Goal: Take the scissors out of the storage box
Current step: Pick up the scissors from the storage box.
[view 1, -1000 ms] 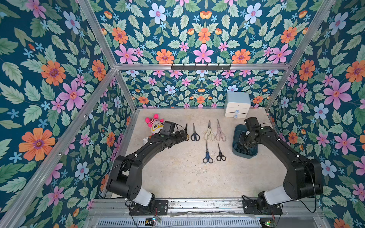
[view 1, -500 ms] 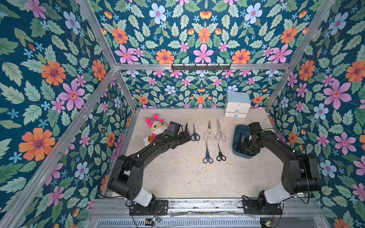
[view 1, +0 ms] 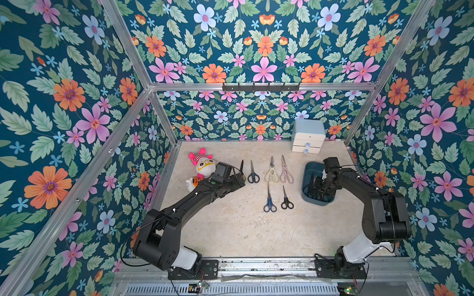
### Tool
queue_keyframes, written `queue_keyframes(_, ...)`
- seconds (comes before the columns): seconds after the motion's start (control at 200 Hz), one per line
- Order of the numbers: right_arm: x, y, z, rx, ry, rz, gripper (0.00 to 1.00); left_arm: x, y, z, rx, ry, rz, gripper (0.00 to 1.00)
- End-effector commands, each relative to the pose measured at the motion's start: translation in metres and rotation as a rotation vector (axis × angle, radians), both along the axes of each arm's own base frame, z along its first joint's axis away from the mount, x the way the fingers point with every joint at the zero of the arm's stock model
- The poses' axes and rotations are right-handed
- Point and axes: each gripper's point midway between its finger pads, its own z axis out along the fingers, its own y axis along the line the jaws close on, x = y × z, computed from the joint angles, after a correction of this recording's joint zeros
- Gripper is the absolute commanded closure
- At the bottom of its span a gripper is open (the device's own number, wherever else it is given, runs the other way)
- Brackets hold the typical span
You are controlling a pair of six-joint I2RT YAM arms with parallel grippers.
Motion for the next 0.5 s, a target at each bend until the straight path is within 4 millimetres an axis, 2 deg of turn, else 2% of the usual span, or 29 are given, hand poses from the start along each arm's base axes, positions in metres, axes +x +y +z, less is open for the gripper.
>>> queue_keyframes(0.0, 0.001, -0.003, -0.009, -0.024, 0.020, 0.011, 0.71, -0.001, 0.003, 0.000, 0.009, 0.003, 0.015, 0.01)
queue_keyframes(0.225, 0.002, -0.006, -0.020, -0.046, 0.042, 0.019, 0.72, -0.001, 0.004, 0.001, 0.010, 0.003, 0.024, 0.01)
queue_keyframes(0.495, 0.006, -0.007, -0.023, -0.054, 0.037, 0.023, 0.82, -0.002, 0.007, 0.001, 0.018, 0.006, 0.032, 0.01)
